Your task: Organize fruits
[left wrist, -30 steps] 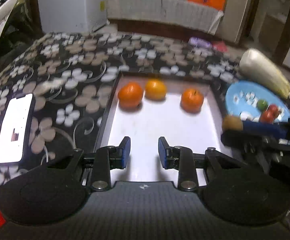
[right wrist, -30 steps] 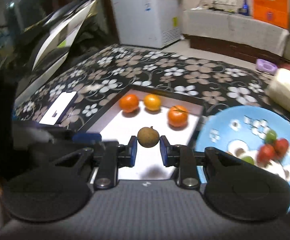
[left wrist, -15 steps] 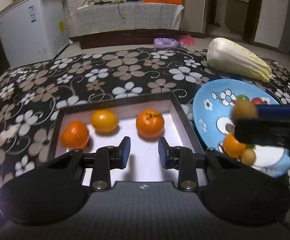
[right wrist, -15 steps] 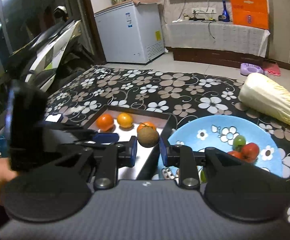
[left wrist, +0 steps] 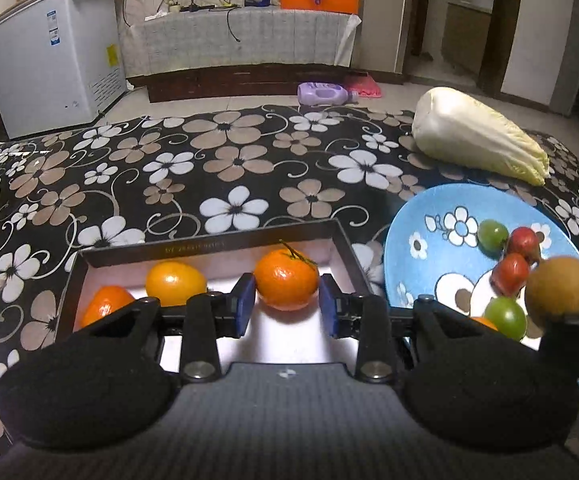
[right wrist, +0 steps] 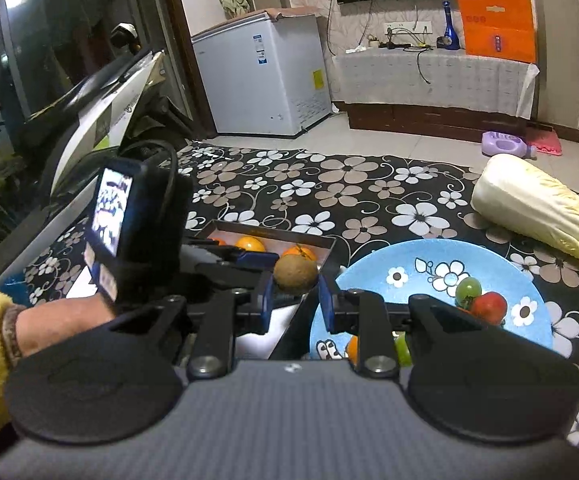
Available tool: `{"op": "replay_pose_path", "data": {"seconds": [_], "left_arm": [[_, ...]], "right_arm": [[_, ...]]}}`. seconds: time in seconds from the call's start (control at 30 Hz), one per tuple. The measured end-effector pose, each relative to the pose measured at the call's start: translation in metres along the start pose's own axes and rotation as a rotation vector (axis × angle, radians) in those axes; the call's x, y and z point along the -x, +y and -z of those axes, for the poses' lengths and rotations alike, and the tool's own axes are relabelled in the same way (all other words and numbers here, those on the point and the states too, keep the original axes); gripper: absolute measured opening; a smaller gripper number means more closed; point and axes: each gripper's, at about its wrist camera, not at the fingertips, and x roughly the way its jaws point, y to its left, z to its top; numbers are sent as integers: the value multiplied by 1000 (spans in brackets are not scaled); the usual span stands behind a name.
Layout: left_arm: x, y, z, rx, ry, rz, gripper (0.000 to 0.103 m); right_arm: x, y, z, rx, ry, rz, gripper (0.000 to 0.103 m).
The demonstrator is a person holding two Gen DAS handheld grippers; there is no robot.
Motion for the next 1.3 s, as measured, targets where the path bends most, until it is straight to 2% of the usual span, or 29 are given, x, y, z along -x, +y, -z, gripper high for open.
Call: {"op": "replay_pose_path", "data": {"seconds": [0.2,0.37,0.5,0.7,0.97,1.3], "left_arm": [[-3,-3,2,7,24,-8,51],[-9,0,4,24,34,-15,50],[-10,0,4,37,37,-32,44],[-6,-1,6,46,41,-17,43],[12,3,11,95,26,-36,43],[59,3,25,118,21,-75,43]], "right_arm": [[4,-3,1,-7,-3,3,28],[5,-3,1,-6,-4,0,28],[4,-2,1,-3,1,1,28],[-4,-4,2,-3,20,5,28],[-11,-4,2,-14,30,12,28],[0,1,11,-38,17,42,28]]}}
